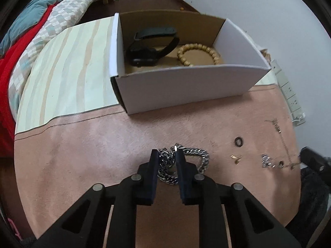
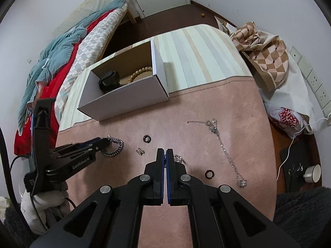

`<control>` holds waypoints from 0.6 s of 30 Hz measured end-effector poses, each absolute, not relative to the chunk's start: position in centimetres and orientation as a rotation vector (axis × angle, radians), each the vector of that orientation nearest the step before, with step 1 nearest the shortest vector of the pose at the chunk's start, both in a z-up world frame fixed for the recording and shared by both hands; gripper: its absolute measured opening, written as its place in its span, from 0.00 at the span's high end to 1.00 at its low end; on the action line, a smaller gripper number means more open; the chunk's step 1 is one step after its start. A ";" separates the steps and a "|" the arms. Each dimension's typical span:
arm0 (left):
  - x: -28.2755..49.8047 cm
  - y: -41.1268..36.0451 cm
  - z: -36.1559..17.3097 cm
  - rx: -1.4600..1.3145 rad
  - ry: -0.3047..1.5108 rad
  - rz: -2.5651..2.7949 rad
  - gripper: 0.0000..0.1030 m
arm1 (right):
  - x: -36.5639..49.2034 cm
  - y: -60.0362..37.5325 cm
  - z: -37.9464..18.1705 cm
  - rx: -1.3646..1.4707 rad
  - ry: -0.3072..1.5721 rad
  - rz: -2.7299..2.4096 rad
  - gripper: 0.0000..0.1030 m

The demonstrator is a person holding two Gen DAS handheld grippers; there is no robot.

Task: Organize jewelry
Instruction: 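Carry the chain bracelet with the left tool into the box while the right tool drops the necklace there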

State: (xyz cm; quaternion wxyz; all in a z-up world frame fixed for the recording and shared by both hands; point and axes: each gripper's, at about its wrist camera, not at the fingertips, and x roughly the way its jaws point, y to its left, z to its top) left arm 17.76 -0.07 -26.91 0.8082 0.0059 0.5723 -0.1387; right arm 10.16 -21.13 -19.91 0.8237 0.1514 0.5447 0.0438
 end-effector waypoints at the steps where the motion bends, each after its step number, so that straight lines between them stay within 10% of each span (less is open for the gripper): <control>1: 17.7 0.0 -26.5 -0.001 1.212 -0.305 0.93 | 10.1 -21.1 -20.0 0.322 1.158 0.094 0.99; 18: 16.7 1.0 -18.6 -0.117 1.094 -0.381 0.96 | 10.3 -22.2 -16.9 0.354 1.078 0.100 0.99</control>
